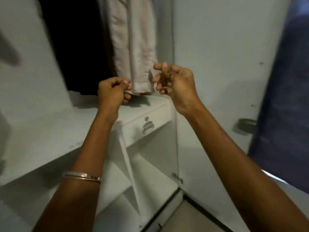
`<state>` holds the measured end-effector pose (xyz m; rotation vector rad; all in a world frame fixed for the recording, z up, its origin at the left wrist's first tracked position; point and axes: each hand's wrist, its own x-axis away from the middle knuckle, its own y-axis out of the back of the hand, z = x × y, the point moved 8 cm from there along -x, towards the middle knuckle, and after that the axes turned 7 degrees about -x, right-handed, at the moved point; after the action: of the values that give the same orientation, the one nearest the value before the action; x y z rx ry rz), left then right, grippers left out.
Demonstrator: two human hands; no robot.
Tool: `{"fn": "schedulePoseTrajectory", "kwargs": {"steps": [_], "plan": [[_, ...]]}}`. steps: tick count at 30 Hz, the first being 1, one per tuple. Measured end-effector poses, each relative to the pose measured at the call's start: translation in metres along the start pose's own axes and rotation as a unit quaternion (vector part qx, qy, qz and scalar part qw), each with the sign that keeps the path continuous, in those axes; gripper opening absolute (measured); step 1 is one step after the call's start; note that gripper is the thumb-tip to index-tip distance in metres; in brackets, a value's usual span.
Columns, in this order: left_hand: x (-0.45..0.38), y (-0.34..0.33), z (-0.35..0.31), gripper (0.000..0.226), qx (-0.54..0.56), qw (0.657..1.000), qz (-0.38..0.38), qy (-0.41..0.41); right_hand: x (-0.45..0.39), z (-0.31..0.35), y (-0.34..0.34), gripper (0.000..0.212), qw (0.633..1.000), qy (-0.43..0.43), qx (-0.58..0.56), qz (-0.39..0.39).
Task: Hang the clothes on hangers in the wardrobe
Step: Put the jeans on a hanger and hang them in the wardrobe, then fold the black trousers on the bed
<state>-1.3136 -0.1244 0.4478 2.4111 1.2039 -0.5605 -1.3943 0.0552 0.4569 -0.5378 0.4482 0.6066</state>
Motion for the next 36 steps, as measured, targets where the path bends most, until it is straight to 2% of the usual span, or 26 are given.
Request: {"fn": "schedulePoseTrajectory", "kwargs": {"steps": [3,6,11,15,16,17,18,21,22,23,25,27,30,33,35,36], "plan": [[0.070,-0.093,0.016,0.013,0.054,0.991,0.107,0.054,0.078,0.012,0.085,0.026,0.995,-0.003,0.060,-0.079],[0.158,-0.186,0.011,0.013,0.095,0.969,0.213,0.083,0.163,0.041,0.167,0.025,0.979,-0.004,0.120,-0.163],[0.331,-0.319,-0.037,0.013,0.127,0.900,0.407,0.087,0.322,0.106,0.280,0.019,0.915,0.008,0.191,-0.356],[0.510,-0.386,-0.100,0.013,0.136,0.809,0.570,0.041,0.481,0.174,0.341,0.019,0.818,0.019,0.283,-0.500],[0.574,-0.395,-0.123,0.012,0.141,0.777,0.612,0.034,0.539,0.198,0.351,0.019,0.778,0.023,0.311,-0.546],[0.599,-0.401,-0.128,0.012,0.131,0.764,0.631,0.023,0.563,0.201,0.358,0.018,0.758,0.021,0.320,-0.568],[0.666,-0.404,-0.150,0.012,0.136,0.727,0.672,0.009,0.626,0.226,0.362,0.016,0.708,0.024,0.344,-0.616],[0.778,-0.402,-0.177,0.012,0.121,0.662,0.738,-0.054,0.737,0.248,0.364,0.014,0.621,0.020,0.382,-0.684],[0.829,-0.395,-0.190,0.013,0.122,0.637,0.757,-0.081,0.787,0.262,0.358,0.015,0.579,0.022,0.396,-0.713],[0.848,-0.390,-0.192,0.014,0.115,0.624,0.767,-0.094,0.810,0.264,0.355,0.018,0.555,0.020,0.404,-0.727],[0.932,-0.369,-0.208,0.014,0.125,0.565,0.804,-0.135,0.893,0.282,0.336,0.023,0.471,0.007,0.424,-0.774],[0.972,-0.356,-0.204,0.017,0.127,0.530,0.826,-0.146,0.934,0.280,0.322,0.022,0.432,-0.009,0.414,-0.801],[1.066,-0.328,-0.198,0.023,0.106,0.437,0.872,-0.193,1.020,0.278,0.285,0.021,0.334,-0.023,0.403,-0.852],[1.134,-0.308,-0.182,0.031,0.070,0.367,0.906,-0.199,1.090,0.263,0.256,0.017,0.252,-0.061,0.363,-0.895],[1.177,-0.300,-0.173,0.030,0.052,0.330,0.921,-0.200,1.131,0.254,0.240,0.016,0.206,-0.076,0.328,-0.919],[1.188,-0.298,-0.168,0.029,0.047,0.323,0.923,-0.204,1.146,0.246,0.233,0.015,0.190,-0.090,0.306,-0.929]]}}
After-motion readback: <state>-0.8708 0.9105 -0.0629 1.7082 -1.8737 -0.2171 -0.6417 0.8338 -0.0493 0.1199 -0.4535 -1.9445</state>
